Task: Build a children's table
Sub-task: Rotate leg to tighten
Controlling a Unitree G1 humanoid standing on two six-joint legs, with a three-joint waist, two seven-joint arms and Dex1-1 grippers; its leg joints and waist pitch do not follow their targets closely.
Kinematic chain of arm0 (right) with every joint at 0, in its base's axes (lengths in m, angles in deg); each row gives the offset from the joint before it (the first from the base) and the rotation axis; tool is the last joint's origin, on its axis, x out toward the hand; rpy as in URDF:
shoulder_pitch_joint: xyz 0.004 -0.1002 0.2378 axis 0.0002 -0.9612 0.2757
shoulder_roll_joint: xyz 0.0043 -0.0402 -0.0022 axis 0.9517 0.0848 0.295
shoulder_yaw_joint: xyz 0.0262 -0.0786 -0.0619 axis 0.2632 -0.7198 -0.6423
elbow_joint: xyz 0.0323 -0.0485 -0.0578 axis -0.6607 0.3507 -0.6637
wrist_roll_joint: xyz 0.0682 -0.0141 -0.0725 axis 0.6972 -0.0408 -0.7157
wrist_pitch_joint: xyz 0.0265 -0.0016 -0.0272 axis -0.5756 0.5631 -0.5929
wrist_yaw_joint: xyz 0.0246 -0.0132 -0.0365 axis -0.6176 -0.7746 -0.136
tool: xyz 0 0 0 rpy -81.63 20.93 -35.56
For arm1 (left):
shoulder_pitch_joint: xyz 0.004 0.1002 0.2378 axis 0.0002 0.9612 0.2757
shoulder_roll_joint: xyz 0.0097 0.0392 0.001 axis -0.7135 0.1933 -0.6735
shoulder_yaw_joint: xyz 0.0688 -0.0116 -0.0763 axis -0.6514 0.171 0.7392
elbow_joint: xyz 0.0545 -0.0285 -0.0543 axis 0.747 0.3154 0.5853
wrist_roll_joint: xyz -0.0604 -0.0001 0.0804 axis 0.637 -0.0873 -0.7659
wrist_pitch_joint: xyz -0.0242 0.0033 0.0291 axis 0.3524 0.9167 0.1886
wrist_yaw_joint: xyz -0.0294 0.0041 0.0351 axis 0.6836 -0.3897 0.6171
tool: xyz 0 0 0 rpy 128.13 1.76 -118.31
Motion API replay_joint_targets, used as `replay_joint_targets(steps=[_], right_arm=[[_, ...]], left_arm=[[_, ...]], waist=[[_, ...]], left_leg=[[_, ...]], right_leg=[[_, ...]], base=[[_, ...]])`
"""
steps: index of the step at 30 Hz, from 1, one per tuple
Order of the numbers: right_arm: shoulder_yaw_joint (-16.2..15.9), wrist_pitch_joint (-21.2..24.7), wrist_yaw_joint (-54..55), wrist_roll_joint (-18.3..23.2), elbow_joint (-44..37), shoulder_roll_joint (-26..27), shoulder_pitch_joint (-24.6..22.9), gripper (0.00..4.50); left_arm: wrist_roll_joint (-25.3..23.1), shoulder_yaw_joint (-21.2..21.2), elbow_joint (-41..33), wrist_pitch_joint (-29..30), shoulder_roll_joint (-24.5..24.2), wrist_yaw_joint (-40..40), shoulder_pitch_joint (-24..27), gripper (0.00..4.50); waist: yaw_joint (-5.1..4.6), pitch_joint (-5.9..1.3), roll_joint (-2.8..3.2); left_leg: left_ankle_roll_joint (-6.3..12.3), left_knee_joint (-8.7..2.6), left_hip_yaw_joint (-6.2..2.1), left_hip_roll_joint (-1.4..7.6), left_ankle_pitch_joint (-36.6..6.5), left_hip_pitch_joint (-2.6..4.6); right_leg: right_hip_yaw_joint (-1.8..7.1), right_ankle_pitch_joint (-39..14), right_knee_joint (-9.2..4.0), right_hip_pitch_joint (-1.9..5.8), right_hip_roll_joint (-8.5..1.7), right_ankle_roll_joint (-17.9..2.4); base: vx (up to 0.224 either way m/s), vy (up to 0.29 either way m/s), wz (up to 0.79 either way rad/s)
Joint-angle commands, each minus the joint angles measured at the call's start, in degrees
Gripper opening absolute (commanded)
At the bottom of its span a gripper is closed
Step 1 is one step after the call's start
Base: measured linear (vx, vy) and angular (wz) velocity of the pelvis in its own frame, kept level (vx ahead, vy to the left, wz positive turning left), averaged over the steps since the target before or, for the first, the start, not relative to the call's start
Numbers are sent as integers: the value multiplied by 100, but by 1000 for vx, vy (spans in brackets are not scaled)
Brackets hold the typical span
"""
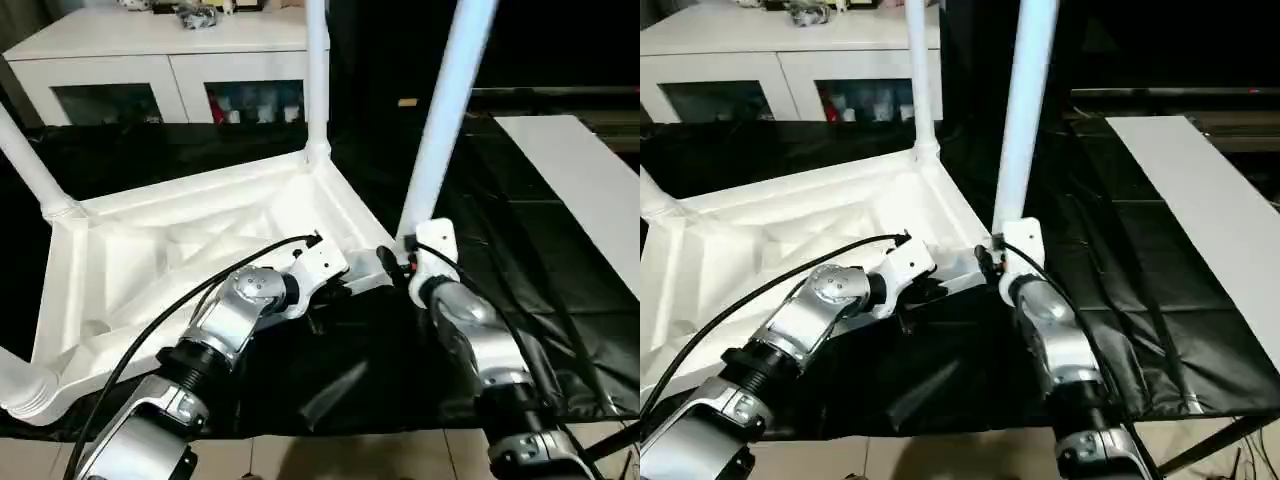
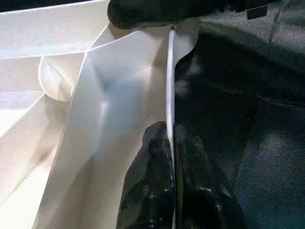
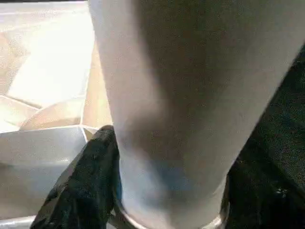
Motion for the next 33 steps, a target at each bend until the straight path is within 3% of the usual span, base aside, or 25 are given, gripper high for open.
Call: replay_joint_targets(steps=[1, 2, 3, 5, 8, 10, 12, 13, 14, 15, 17, 19, 24, 26, 33], right_arm=[[-441, -33, -540, 138, -393, 67, -41, 340], [-441, -33, -540, 138, -393, 67, -41, 375], [-400, -34, -691, 112, -519, -213, -38, 386], [-403, -27, -965, 111, -623, -504, -74, 386], [-453, -136, -1609, 173, -811, -950, -215, 399], [-557, -328, -2887, 456, -1153, -1625, -548, 399], [-562, -325, -3060, 505, -1209, -1701, -596, 399], [-642, -436, -3577, 608, -1337, -1982, -744, 399], [-745, -667, -3776, 519, -1328, -2158, -809, 399], [-781, -739, -3786, 476, -1311, -2193, -814, 399], [-872, -819, -3892, 462, -1299, -2237, -850, 399], [-931, -816, -3998, 533, -1320, -2243, -873, 399], [-972, -715, -4316, 749, -1436, -2209, -912, 399], [-1001, -722, -4457, 759, -1388, -2256, -926, 362], [-981, -590, -4634, 869, -1300, -2355, -955, 312]], left_arm=[[-152, 148, 128, -22, -46, -593, -73, 0], [-152, 148, 128, -22, -46, -593, -73, 0], [-174, 114, -6, -106, -187, -408, 28, 0], [-97, 139, -172, -111, -299, -172, 136, 0], [44, 135, -419, -194, -499, 248, 296, 0], [338, 96, -787, -493, -861, 1045, 544, 0], [392, 80, -835, -562, -912, 1164, 577, 0], [717, 7, -1326, -423, -1149, 1816, 727, 0], [930, -32, -1663, -186, -1288, 2211, 796, 0], [959, -42, -1714, -142, -1314, 2269, 799, 0], [950, -122, -1766, -187, -1394, 2411, 792, 0], [959, -163, -1788, -187, -1432, 2504, 789, 0], [1048, -157, -1869, -105, -1471, 2635, 849, 0], [1043, -153, -1955, -30, -1519, 2689, 886, 0], [1010, -142, -1903, -41, -1573, 2720, 893, 0]], waist=[[-9, -327, -65], [-28, -344, -76], [-43, -339, -90], [-47, -343, -72], [-41, -358, -93], [-3, -365, -113], [3, -362, -95], [12, -377, -121], [27, -406, -108], [27, -391, -86], [21, -386, -75], [53, -367, -79], [104, -331, -75], [106, -329, -82], [111, -349, -84]], left_leg=[[133, -469, -106, 217, -1731, 35], [149, -475, -113, 222, -1602, -8], [163, -469, -106, 224, -1598, 5], [195, -451, -92, 222, -1585, 15], [273, -419, -76, 232, -1414, 2], [414, -406, -74, 250, -1264, -20], [525, -395, -63, 254, -1159, -18], [551, -371, -51, 241, -1063, -12], [588, -367, -75, 278, -882, -36], [659, -355, -51, 284, -762, -8], [727, -343, -44, 279, -758, -2], [700, -349, -30, 287, -900, 27], [413, -402, -49, 297, -1393, 34], [335, -410, -54, 294, -1470, 36], [362, -396, -62, 282, -1253, 9]], right_leg=[[196, -2352, -495, 198, -274, -690], [184, -2141, -469, 240, -263, -721], [182, -2073, -471, 230, -254, -755], [193, -2050, -467, 225, -273, -831], [203, -1768, -439, 247, -270, -950], [208, -1460, -405, 286, -284, -1039], [209, -1228, -377, 269, -267, -1167], [206, -1075, -353, 268, -266, -1262], [206, -824, -272, 311, -297, -1348], [208, -603, -265, 255, -266, -1454], [205, -474, -257, 250, -250, -1557], [209, -693, -286, 229, -255, -1565], [214, -1458, -344, 226, -267, -1331], [218, -1627, -362, 222, -275, -1241], [213, -1448, -346, 238, -270, -1218]], base=[[0, 0, 0], [0, 0, 0], [0, 0, 0], [0, 0, 0], [0, 0, 0], [0, 0, 0], [50, -9, 0], [0, 0, 0], [0, 0, 0], [0, 0, 0], [0, 0, 0], [0, 0, 0], [0, 0, 0], [0, 0, 0], [0, 0, 0]])
